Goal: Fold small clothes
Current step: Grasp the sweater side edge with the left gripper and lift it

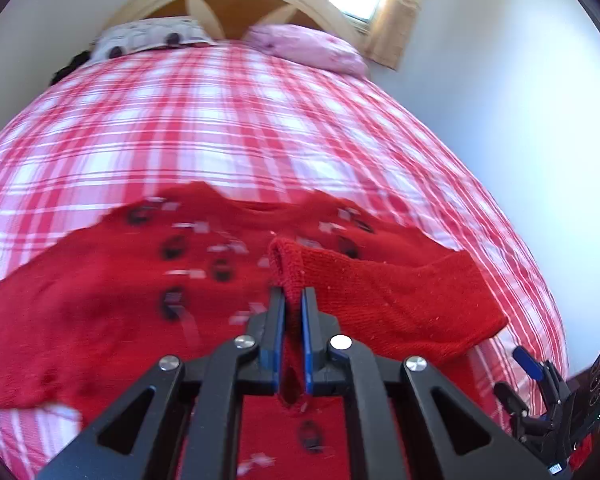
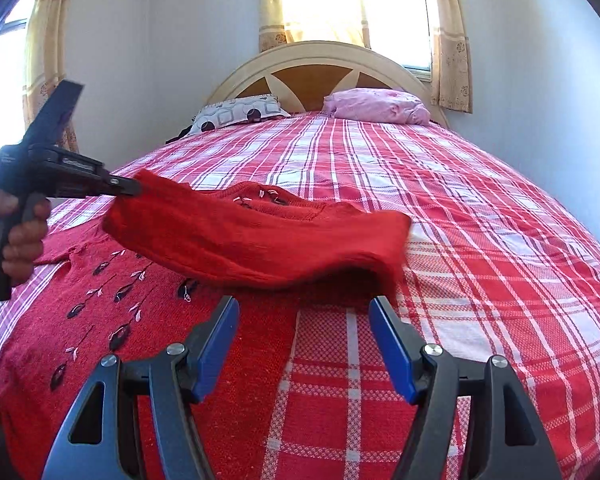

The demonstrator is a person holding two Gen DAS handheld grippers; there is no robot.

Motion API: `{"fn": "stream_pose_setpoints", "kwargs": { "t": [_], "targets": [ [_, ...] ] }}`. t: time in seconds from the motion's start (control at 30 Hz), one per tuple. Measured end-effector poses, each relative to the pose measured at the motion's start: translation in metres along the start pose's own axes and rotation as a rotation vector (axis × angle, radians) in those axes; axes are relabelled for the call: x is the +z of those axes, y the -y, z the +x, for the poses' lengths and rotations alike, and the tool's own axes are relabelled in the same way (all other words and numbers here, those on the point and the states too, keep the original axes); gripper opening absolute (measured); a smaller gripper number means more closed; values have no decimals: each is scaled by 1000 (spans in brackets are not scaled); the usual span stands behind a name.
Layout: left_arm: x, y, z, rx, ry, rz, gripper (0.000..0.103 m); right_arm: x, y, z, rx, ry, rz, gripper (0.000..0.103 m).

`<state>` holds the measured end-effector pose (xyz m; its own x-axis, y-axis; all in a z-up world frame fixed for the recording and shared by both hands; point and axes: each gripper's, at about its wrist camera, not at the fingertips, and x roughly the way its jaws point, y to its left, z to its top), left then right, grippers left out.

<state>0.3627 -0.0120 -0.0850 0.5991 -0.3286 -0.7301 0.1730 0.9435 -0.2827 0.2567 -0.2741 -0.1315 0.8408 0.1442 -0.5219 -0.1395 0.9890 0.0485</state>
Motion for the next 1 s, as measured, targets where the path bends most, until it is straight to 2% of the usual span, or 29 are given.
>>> {"fn": "stream_pose_setpoints", "kwargs": {
  "t": [0.2,0.43,0.8,1.0],
  "targets": [
    [-4,-52,-16,61,20,-83,8,1,-2,1,-11,-4,-1,68],
    [-18,-95,-18,107,7,-150,8,-2,-6,1,-22,-14,-12,68],
    [-50,-119,-11,116,-45,-205,8,-4,-10,7,-32,-43,-20,68],
    [-56,-128,-1,151,-52,-205,8,-6,-7,8,-41,-56,-7,68]
  ]
}}
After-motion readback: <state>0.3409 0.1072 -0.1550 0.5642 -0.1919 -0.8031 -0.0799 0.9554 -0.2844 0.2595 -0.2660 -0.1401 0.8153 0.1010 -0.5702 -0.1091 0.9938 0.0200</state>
